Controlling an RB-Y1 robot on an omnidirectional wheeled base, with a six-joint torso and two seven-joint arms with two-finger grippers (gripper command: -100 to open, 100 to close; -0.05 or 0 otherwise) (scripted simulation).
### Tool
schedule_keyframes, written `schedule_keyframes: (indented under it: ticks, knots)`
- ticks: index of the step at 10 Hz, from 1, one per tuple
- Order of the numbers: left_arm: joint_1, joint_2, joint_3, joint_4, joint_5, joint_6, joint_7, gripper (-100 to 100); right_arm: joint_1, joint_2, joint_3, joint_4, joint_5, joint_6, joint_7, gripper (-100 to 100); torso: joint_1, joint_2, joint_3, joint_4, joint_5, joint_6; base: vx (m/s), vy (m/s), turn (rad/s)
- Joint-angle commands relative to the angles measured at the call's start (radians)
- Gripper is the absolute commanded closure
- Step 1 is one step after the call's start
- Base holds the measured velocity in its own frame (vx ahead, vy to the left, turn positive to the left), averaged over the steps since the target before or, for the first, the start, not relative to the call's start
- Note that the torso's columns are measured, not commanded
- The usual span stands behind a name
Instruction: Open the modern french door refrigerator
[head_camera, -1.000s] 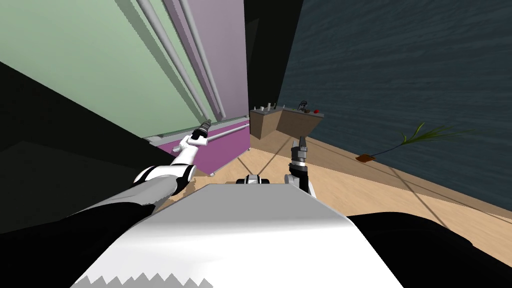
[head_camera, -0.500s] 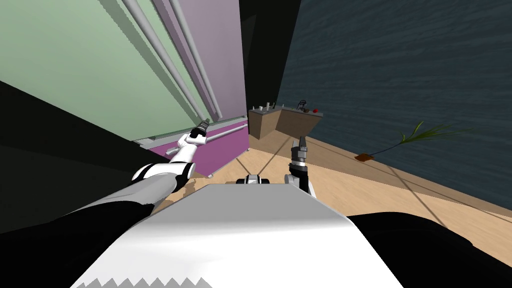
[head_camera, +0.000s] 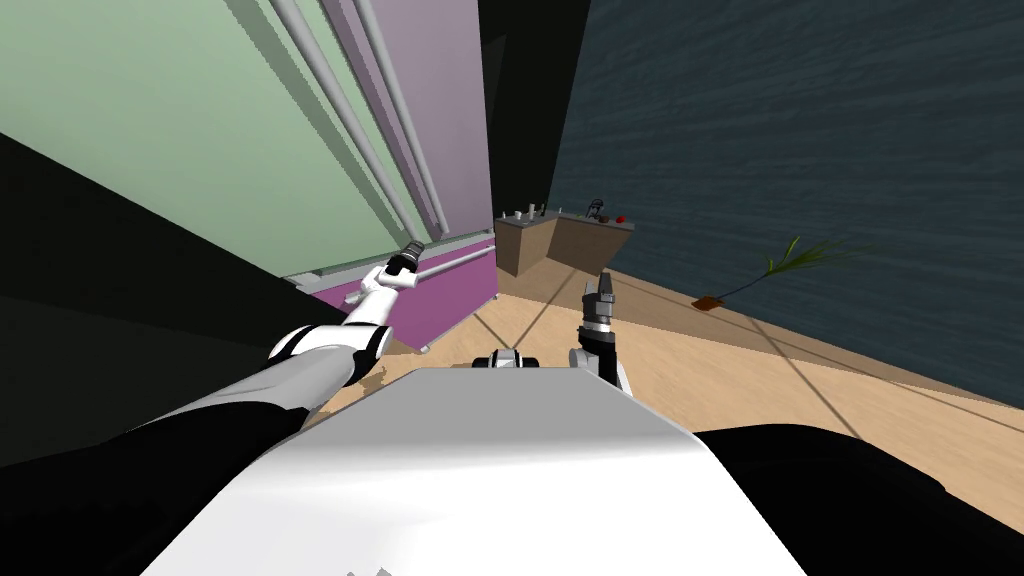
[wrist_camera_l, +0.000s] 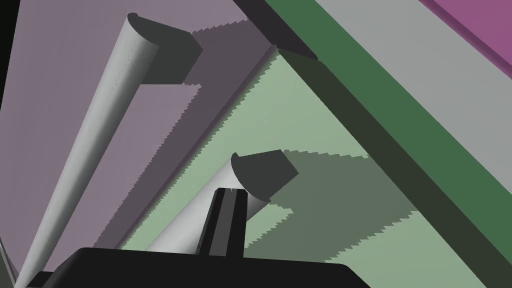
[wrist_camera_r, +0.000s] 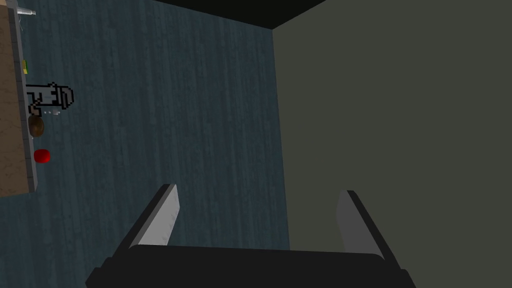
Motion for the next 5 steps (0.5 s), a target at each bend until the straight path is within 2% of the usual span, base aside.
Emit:
schedule_keyframes:
  ticks: [1,2,5]
  knots:
    - [-0.018,-0.003,-0.060,-0.012,0.011,-0.002,0.025,100,0.000,0.000,0.000,0.000,0.000,0.000,0.000,0,0.002,-0.002,-0.002,-0.001,0.000,0.001,-0.243,0.175,-0.200]
    - [-0.018,-0.003,-0.060,-0.012,0.011,-0.002,0.025,100,0.000,0.000,0.000,0.000,0.000,0.000,0.000,0,-0.001,-0.003,-0.002,-0.001,0.000,0.000,-0.225,0.119,-0.053]
    - [-0.031,-0.009,-0.129,-0.040,0.023,0.001,0.053,100,0.000,0.000,0.000,0.000,0.000,0.000,0.000,0,-0.001,-0.001,-0.001,-0.001,0.000,0.000,-0.252,0.128,-0.142]
